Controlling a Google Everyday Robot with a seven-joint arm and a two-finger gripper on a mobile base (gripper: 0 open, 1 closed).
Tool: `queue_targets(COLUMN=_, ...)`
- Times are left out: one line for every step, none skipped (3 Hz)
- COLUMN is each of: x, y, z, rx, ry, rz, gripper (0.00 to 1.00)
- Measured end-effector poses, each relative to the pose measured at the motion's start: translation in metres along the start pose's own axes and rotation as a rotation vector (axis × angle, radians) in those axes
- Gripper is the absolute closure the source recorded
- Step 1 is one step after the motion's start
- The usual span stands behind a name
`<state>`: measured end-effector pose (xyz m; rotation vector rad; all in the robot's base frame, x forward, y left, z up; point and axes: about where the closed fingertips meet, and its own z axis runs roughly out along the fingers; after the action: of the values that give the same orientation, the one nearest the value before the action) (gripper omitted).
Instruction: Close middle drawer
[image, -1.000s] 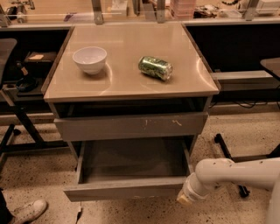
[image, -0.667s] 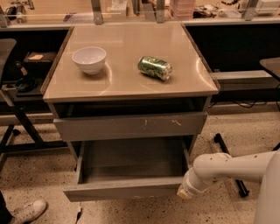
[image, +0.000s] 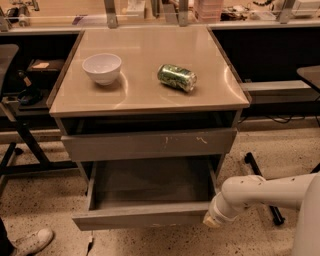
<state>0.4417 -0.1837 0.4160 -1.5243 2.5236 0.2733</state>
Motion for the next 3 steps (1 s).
queue_targets(x=0.0000, y=0.0000, z=0.0000, rx=0.000, ry=0.000, rz=0.000, gripper=0.28)
queue_targets(x=0.0000, y=0.0000, z=0.0000, rx=0.000, ry=0.000, rz=0.000, gripper=0.05)
queue_targets(x=0.0000, y=0.0001, z=0.0001, rx=0.000, ry=0.000, rz=0.000, gripper=0.00)
